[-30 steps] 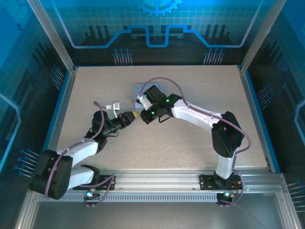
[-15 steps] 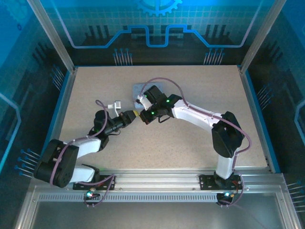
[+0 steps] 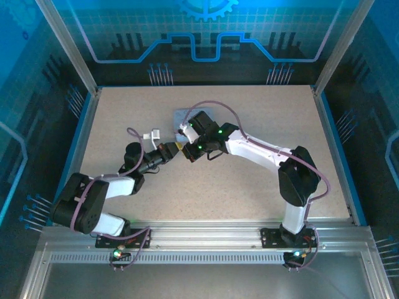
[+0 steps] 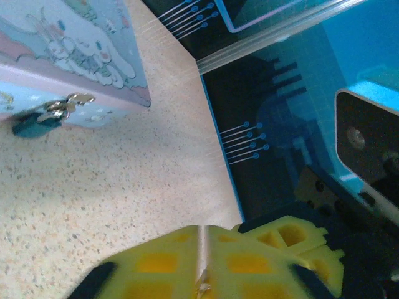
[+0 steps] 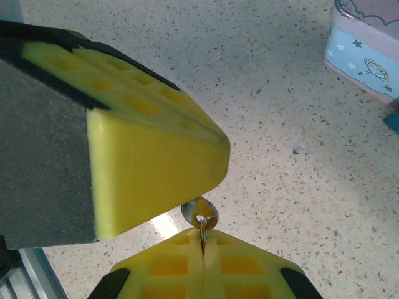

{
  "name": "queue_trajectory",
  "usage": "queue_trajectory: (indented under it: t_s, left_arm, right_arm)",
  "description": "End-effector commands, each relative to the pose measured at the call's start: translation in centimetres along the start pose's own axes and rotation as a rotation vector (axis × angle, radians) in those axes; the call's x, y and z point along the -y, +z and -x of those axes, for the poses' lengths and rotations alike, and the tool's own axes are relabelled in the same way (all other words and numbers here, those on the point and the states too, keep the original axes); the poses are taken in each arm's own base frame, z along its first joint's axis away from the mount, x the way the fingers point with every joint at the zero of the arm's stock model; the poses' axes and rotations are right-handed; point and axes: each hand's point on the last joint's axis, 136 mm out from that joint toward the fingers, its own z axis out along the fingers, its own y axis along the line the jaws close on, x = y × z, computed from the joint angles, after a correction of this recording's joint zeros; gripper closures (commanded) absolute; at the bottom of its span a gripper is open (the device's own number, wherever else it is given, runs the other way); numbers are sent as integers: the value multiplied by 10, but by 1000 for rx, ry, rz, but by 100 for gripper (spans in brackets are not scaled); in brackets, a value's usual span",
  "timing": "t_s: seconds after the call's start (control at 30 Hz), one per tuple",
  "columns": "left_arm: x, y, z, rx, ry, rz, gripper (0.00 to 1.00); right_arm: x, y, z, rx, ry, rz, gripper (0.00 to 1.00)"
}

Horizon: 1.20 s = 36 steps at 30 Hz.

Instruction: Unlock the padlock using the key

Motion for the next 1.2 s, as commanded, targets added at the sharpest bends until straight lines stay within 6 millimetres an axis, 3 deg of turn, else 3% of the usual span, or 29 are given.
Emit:
queue_trajectory:
  t_s: [0.0, 0.13, 0.27, 0.37, 0.5, 0.63, 0.9, 1.17]
  left_arm:
    - [17, 5, 6, -1, 50, -67, 100]
    - [22, 5, 6, -8, 114, -84, 100]
    - [29, 3, 8, -41, 217, -96, 100]
    - [40, 1, 4, -100, 350, -127, 100]
    - [56, -5, -3, -144, 538, -182, 100]
    - [80, -11, -9, -156, 633, -306, 100]
    - [119, -20, -25, -201, 706, -494, 100]
    - [132, -19, -36, -288, 702, -486, 100]
  right_arm:
    - [-5, -12, 8, 31, -8, 23, 100]
    - [-3, -14, 7, 32, -21, 12, 99]
    - [-6, -37, 8, 78, -59, 43, 56]
    - [-13, -69, 5, 142, -84, 149, 46]
    - [-17, -110, -2, 231, -104, 298, 45]
    - [-21, -127, -8, 281, -167, 337, 50]
    - [-44, -125, -10, 308, -201, 498, 72]
    - [-53, -114, -12, 301, -211, 524, 72]
